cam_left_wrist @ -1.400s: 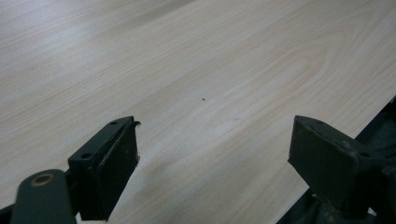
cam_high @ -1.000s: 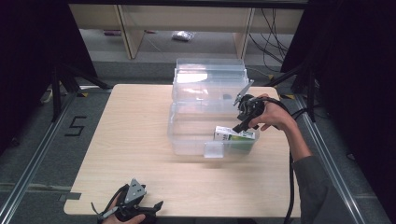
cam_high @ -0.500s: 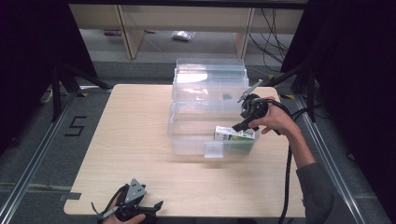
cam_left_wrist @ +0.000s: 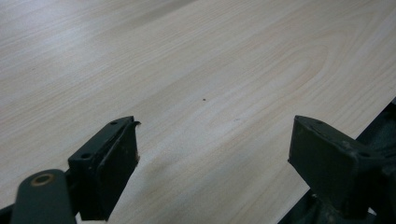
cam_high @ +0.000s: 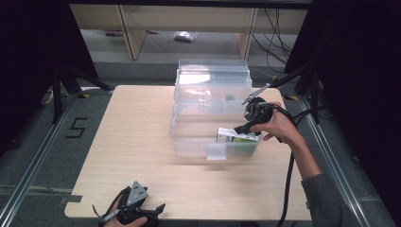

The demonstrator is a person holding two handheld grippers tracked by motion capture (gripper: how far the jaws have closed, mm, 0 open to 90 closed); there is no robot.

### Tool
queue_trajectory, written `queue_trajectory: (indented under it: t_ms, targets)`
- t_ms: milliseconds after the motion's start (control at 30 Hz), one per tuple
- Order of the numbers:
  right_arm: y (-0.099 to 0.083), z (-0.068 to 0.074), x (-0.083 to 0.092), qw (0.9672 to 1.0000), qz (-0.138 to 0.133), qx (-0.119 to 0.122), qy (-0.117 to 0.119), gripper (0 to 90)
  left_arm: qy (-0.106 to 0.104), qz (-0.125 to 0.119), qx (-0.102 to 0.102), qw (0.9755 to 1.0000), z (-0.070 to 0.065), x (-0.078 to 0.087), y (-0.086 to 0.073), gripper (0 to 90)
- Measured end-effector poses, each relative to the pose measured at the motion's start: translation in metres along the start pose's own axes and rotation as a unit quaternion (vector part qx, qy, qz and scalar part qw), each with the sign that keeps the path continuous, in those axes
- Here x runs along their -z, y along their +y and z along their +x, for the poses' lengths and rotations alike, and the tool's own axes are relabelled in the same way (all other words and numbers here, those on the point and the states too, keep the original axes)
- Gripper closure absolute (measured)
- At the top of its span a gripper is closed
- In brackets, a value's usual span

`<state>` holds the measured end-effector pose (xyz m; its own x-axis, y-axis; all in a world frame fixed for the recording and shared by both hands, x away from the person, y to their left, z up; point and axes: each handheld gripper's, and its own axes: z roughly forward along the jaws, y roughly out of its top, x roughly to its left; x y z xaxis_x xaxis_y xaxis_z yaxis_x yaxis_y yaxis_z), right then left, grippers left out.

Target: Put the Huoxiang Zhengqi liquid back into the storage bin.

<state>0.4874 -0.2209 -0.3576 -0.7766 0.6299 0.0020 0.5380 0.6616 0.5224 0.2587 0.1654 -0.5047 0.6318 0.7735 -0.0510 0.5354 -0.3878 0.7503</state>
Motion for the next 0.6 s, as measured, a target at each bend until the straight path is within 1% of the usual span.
queue_trajectory:
  t_ms: [33, 67, 100, 133, 167, 200, 233, 267, 300, 333, 367, 400, 433, 467, 500, 533, 567, 600]
  targets:
    - [0.0, 0.001, 0.001, 1.0, -0.002, -0.003, 0.001, 26.4, 0.002, 0.002, 0.008, 1.0, -0.001, 0.0, 0.0, 15.0]
    - [0.0, 0.003, 0.002, 0.9999, -0.003, -0.01, 0.0, 26.3, 0.003, 0.004, 0.007, 1.0, -0.001, 0.001, 0.0, 15.0]
    - [0.0, 0.002, 0.002, 0.9999, -0.007, -0.008, -0.002, 26.3, 0.001, 0.003, -0.001, 1.0, 0.0, 0.0, 0.0, 15.0]
    - [-0.001, 0.003, 0.002, 0.9999, -0.01, -0.003, -0.002, 26.3, 0.002, 0.003, 0.006, 1.0, -0.001, 0.001, 0.0, 15.0]
    - [-0.001, 0.004, 0.003, 0.9999, -0.01, -0.008, -0.002, 26.2, 0.003, 0.008, 0.004, 1.0, -0.001, 0.001, 0.0, 15.0]
    - [-0.001, 0.004, 0.003, 0.9999, -0.013, -0.006, -0.003, 26.0, 0.001, 0.003, 0.004, 1.0, 0.0, 0.001, 0.0, 15.0]
    - [-0.002, 0.005, 0.003, 0.9999, -0.013, -0.009, -0.003, 25.8, 0.002, 0.003, 0.008, 1.0, -0.001, 0.0, 0.0, 15.0]
    - [-0.002, 0.005, 0.003, 0.9998, -0.015, -0.007, -0.007, 25.7, 0.002, 0.002, 0.008, 1.0, -0.001, 0.0, 0.0, 15.0]
    - [-0.002, 0.007, 0.004, 0.9998, -0.012, -0.018, -0.005, 25.3, 0.001, 0.002, 0.003, 1.0, 0.0, 0.0, 0.0, 15.0]
    - [-0.003, 0.007, 0.005, 0.9996, -0.012, -0.023, -0.008, 24.7, 0.0, 0.002, 0.001, 1.0, 0.0, 0.0, 0.0, 15.0]
    - [-0.003, 0.008, 0.005, 0.9994, -0.01, -0.033, -0.007, 24.5, 0.002, 0.003, 0.009, 0.9999, -0.001, 0.0, 0.0, 15.0]
    - [-0.004, 0.009, 0.005, 0.9993, -0.016, -0.033, -0.009, 24.4, 0.0, 0.005, 0.008, 1.0, 0.0, 0.0, 0.0, 15.0]
    - [-0.004, 0.007, 0.004, 0.9994, -0.029, -0.013, -0.011, 24.1, 0.0, 0.004, 0.008, 1.0, 0.0, 0.001, 0.0, 15.0]
    - [-0.005, 0.01, 0.005, 0.9993, -0.024, -0.029, -0.009, 24.1, 0.002, 0.002, 0.008, 1.0, 0.0, 0.0, 0.0, 15.0]
    - [-0.006, 0.011, 0.005, 0.9992, -0.026, -0.028, -0.008, 24.0, 0.0, 0.001, 0.001, 1.0, 0.0, 0.0, 0.0, 15.0]
    - [-0.007, 0.012, 0.005, 0.9992, -0.029, -0.026, -0.01, 23.9, 0.0, 0.0, 0.001, 1.0, 0.0, 0.0, 0.0, 15.0]
    - [-0.007, 0.015, 0.006, 0.999, -0.021, -0.038, -0.011, 24.0, 0.001, 0.003, 0.003, 1.0, 0.0, 0.0, 0.0, 15.0]
    - [-0.009, 0.015, 0.006, 0.9992, -0.031, -0.025, -0.01, 24.1, 0.0, 0.002, 0.0, 1.0, 0.0, 0.0, 0.0, 15.0]
